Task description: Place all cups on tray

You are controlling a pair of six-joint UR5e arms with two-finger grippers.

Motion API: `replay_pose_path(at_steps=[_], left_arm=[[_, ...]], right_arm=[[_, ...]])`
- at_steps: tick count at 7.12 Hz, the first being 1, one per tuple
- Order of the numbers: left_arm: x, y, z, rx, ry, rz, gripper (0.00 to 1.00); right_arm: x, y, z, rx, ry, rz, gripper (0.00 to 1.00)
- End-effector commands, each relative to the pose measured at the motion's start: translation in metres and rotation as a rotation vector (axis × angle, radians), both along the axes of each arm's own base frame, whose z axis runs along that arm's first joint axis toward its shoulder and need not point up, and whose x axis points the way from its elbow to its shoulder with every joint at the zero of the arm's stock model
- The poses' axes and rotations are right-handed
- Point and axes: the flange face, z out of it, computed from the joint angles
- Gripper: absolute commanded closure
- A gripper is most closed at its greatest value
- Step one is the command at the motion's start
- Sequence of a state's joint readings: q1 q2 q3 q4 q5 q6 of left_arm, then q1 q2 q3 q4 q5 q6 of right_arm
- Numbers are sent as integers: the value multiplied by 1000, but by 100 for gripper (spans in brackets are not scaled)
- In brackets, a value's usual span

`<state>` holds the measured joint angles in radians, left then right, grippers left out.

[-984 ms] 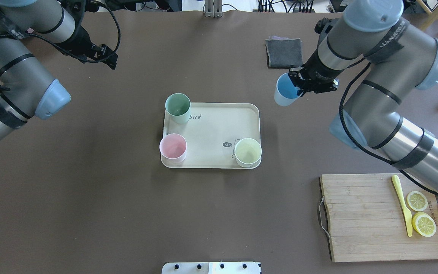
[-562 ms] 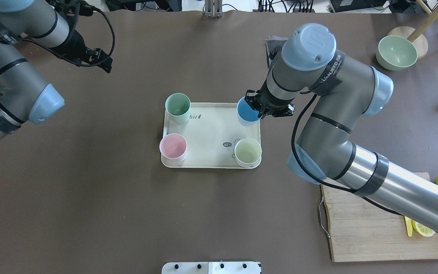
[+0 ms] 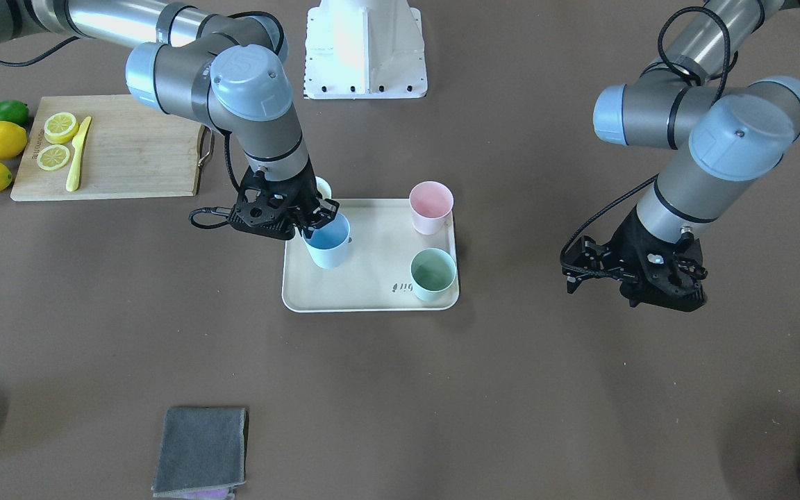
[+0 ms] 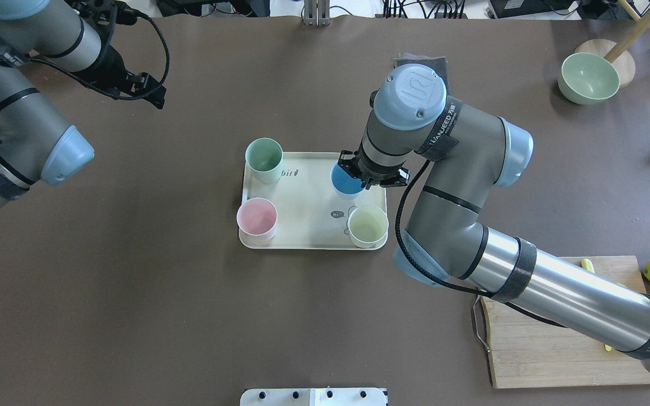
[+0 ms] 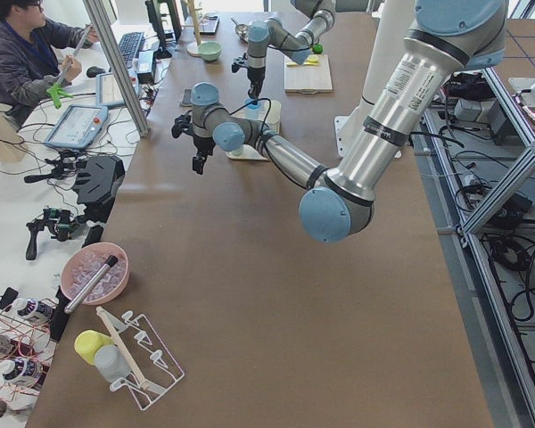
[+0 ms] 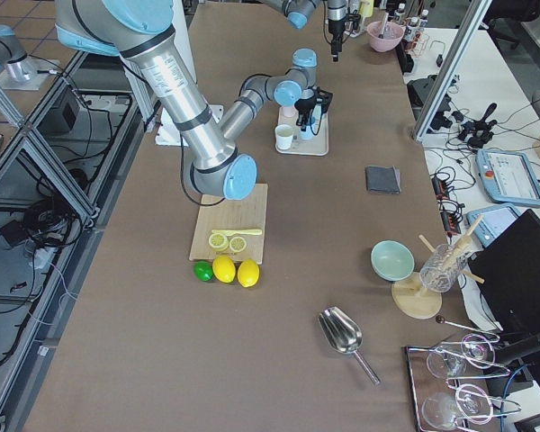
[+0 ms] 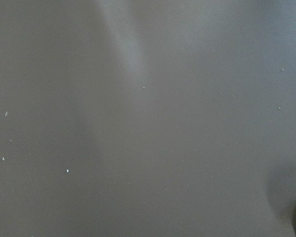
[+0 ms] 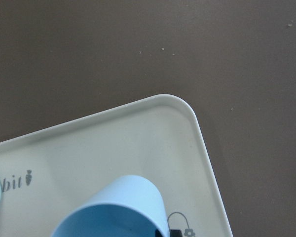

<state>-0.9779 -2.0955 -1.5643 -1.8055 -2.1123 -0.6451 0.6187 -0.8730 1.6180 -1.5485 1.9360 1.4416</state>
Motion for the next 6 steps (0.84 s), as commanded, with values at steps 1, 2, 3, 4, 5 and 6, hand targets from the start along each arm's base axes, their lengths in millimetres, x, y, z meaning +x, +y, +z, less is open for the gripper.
replay_pose_path(at_steps=[1,2,3,4,5,6], left_arm=[[1,0,1,0,-1,1,1],[1,0,0,1,0,1,1],[0,0,-1,2,1,0,1],[-1,-1,-1,2,1,-2,1],[-13,-6,-3,5,2,-20,1],[-49,-10,7,10,-3,-40,1]], right_arm=[[-3,-9,8,23,18,22,41],[-2,-16,12,36,15,21,18],[10,-26,8,65,11,18,0],[27,-40,5,86,9,23,0],[52,-55,5,118,14,32,0],[100,-76,12,151,14,36,0]])
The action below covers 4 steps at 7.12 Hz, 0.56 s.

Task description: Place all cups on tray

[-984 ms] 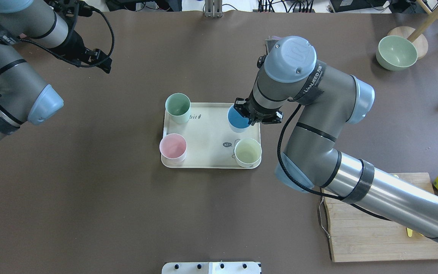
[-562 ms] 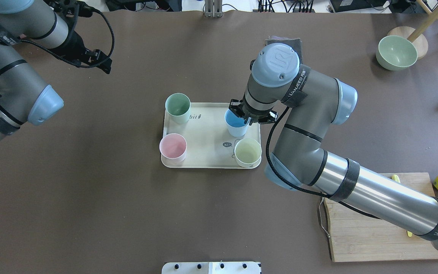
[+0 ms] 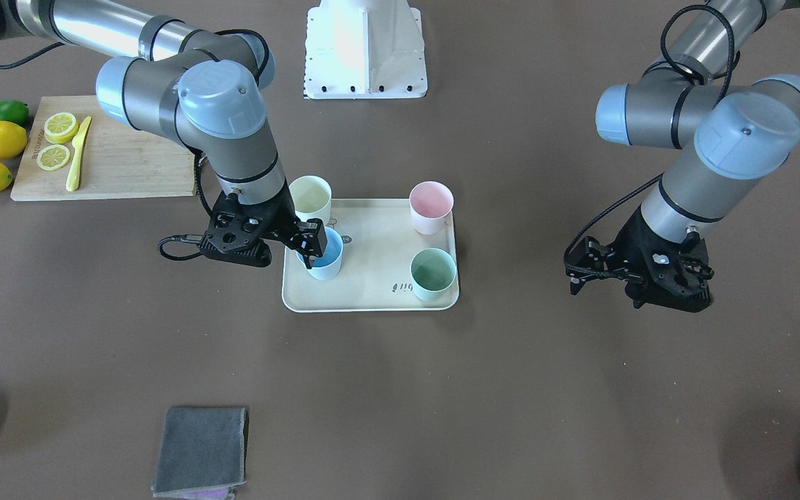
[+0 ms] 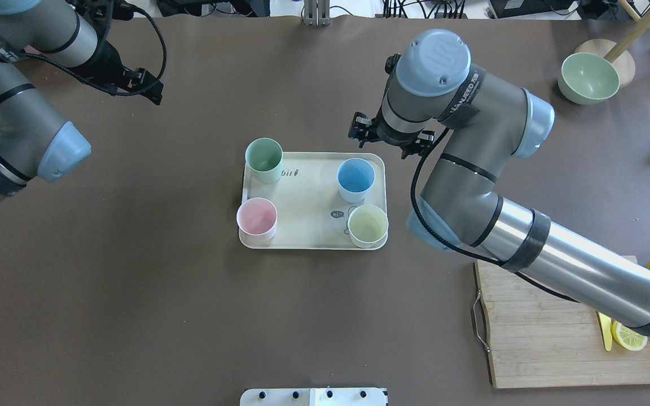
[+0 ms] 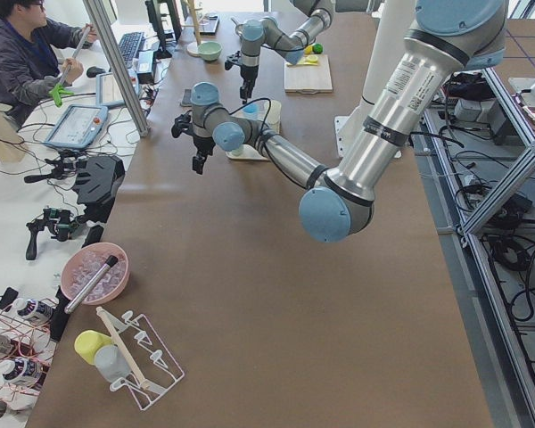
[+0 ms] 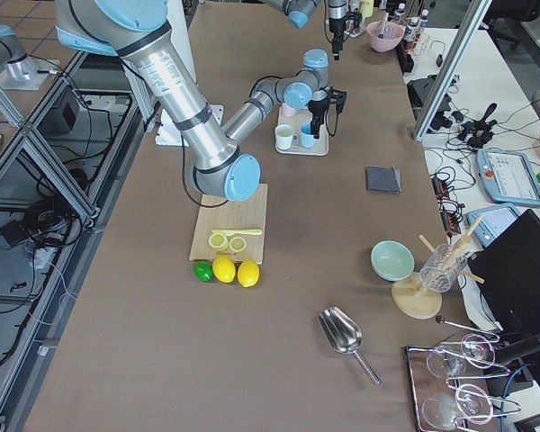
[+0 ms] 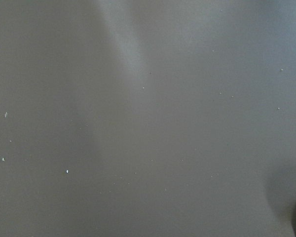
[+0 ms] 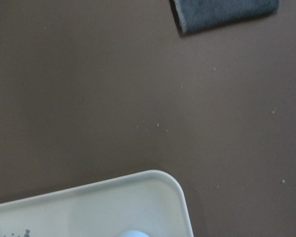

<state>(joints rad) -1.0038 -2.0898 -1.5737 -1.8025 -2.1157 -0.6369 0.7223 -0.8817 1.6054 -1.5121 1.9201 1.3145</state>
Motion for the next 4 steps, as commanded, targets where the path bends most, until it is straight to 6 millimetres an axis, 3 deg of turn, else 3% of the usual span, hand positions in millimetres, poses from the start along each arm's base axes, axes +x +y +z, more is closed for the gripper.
replay_pose_path(at_steps=[1,2,4], left_arm=[[-76,-2,36,39,-41,12,1],[-137,-12,46,39,-65,39,1],[-252,-10,87,54,-182,110,1]], right_arm=[[111,-31,35,77,3,-39,0],[175,-36,77,129,34,-88,0],[271,-38,159,180,110,-169,0]])
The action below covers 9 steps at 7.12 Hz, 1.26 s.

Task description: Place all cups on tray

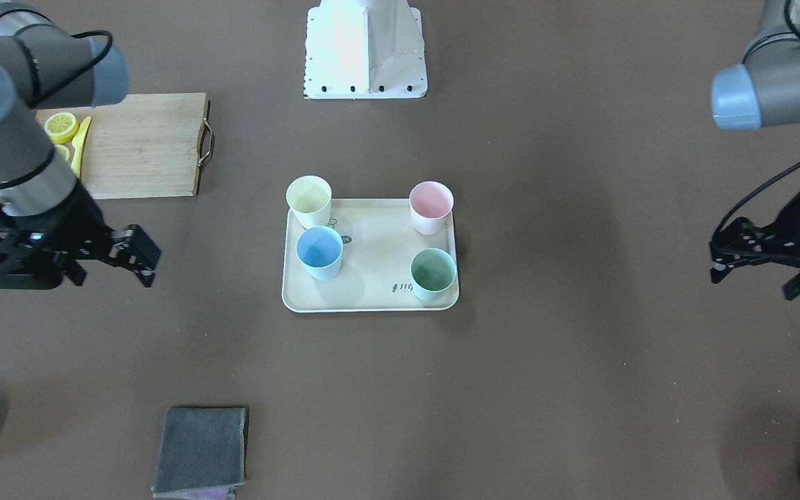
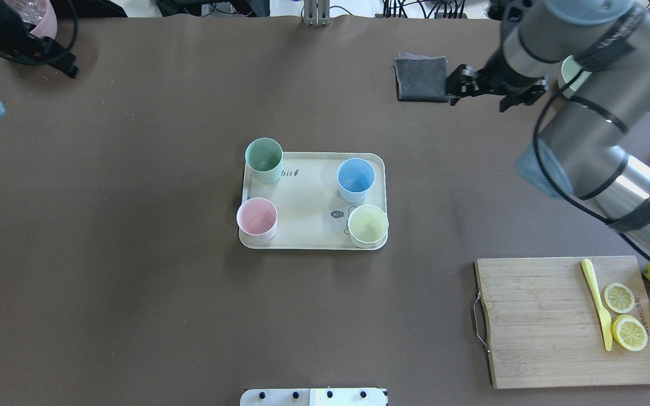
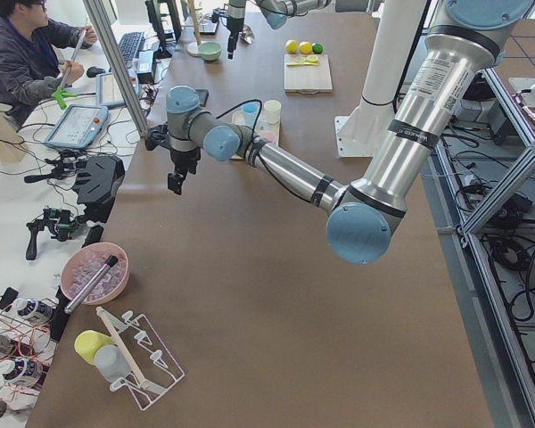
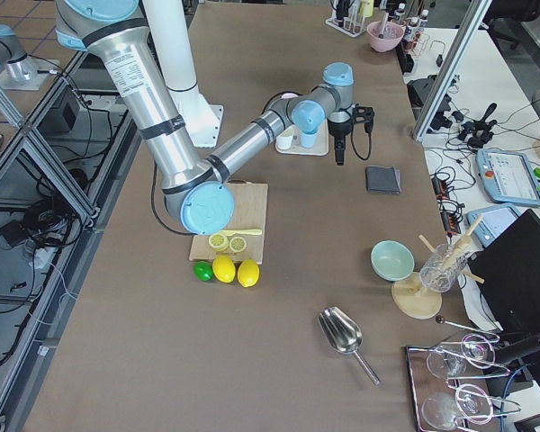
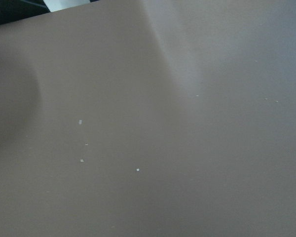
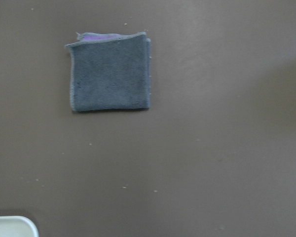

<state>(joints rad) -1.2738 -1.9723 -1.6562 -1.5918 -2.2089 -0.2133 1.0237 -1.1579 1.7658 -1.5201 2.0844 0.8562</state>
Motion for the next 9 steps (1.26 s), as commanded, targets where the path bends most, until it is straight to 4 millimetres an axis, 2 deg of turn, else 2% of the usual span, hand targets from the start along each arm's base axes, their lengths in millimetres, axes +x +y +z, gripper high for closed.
replay_pose_path(at_steps=[1,2,3,4,5,6,7,9], left_arm=[[-113,19,62,8,-94,82,1],[-134,55,134,-71,-116,101,1],[-141,83,182,-160,-117,102,1],[-159,118,228,-242,-123,76,1],[-175,150,257,-248,-111,41,1],[-176,169,272,-271,-108,40,1],[-183,171,274,-275,-106,26,1],[-181,173,271,-300,5,22,1]], right_arm=[[116,11,98,39,50,-111,0],[170,30,145,47,37,-158,0],[210,59,194,27,26,-192,0],[229,95,244,-66,17,-189,0],[232,106,266,-115,23,-184,0],[234,111,276,-137,38,-180,0],[235,111,282,-139,51,-179,0],[232,109,272,-124,37,-190,0]])
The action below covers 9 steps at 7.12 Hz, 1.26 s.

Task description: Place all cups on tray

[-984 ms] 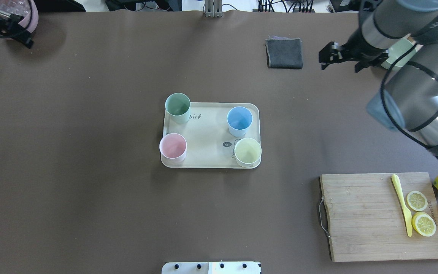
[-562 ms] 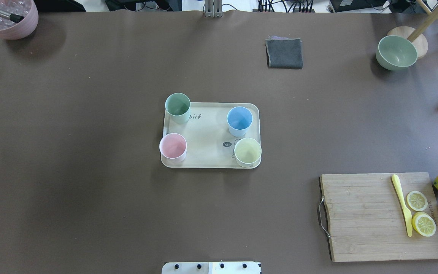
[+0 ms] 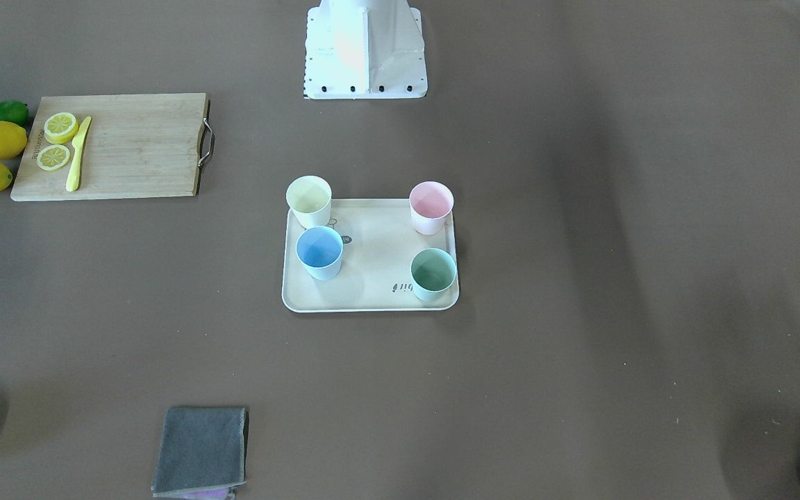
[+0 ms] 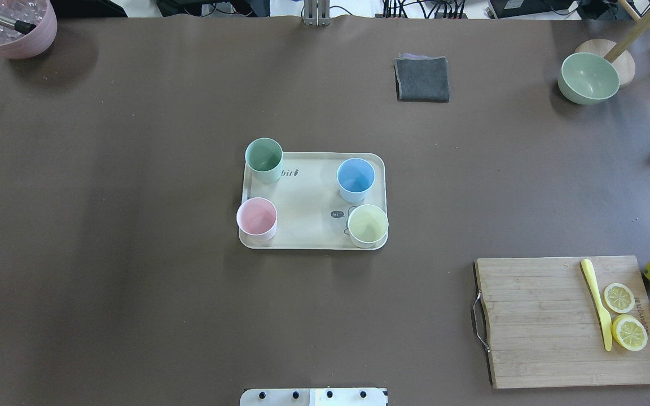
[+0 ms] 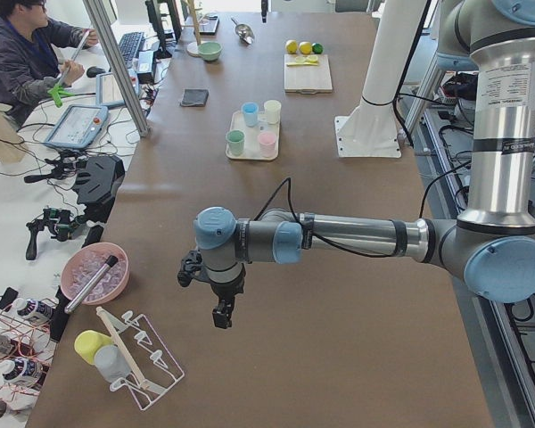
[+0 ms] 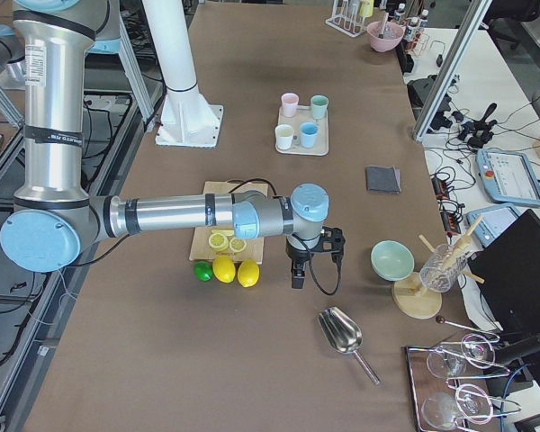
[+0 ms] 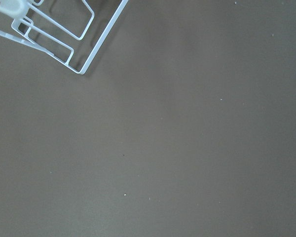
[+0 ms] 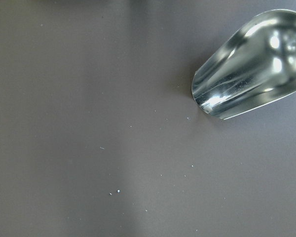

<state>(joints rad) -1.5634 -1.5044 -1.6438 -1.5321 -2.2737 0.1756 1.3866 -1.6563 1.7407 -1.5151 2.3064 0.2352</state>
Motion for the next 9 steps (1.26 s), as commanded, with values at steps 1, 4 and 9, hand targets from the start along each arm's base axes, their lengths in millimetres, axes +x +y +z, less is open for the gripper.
replay_pose_path(at_steps=[1,4,9], left_arm=[[3,2,-5,-9,114,-17,1],[-10,6,-3,-4,138,-47,1],[-11,5,-4,3,135,-46,1]], right_arm=[[-4,-7,-28,42,-49,-9,0],[6,-6,-44,57,-51,10,0],[58,41,9,-45,2,46,0]])
